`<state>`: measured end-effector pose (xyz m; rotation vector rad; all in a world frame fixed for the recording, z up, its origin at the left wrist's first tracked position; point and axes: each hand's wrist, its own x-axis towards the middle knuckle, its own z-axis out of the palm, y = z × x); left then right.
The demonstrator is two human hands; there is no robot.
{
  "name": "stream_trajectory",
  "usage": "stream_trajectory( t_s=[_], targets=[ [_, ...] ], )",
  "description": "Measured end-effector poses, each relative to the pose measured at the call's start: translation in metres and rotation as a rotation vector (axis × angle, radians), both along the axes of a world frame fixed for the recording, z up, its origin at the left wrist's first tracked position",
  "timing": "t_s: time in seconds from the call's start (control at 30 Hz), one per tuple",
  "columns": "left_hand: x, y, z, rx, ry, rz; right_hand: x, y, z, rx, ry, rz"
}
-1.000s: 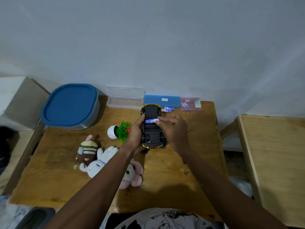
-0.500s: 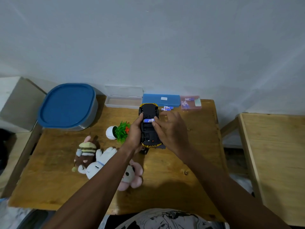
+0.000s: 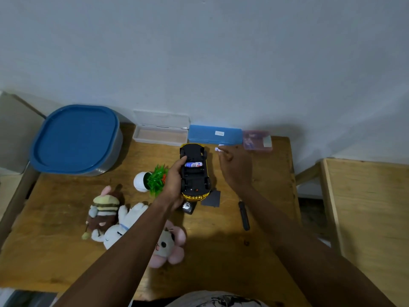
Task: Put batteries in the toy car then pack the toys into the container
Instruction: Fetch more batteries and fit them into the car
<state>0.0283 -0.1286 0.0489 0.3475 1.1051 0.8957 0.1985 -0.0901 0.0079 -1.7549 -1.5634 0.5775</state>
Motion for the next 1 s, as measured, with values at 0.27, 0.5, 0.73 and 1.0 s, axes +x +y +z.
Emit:
stream_trajectory(
  t_s=[0.27, 0.5, 0.73, 1.0],
  targets=[
    [-0.005, 0.012, -0.010, 0.013, -0.035, -0.025, 0.009, 0.039, -0.013, -0.111, -0.458, 0.235],
    [-0.010, 0.016, -0.012, 0.046, -0.020, -0.035, 0.002, 0.051, -0.019, -0.085, -0.677, 0.290],
    [-0.013, 0.011, -0.009, 0.069, -0.002, -0.033, 0.003, 0.035, -0.016, -0.023, -0.514, 0.324],
    [-0.010, -0.010, 0.005, 0.062, 0.020, 0.012, -0.009, -0.030, 0.041, -0.192, 0.751, -0.108]
  ],
)
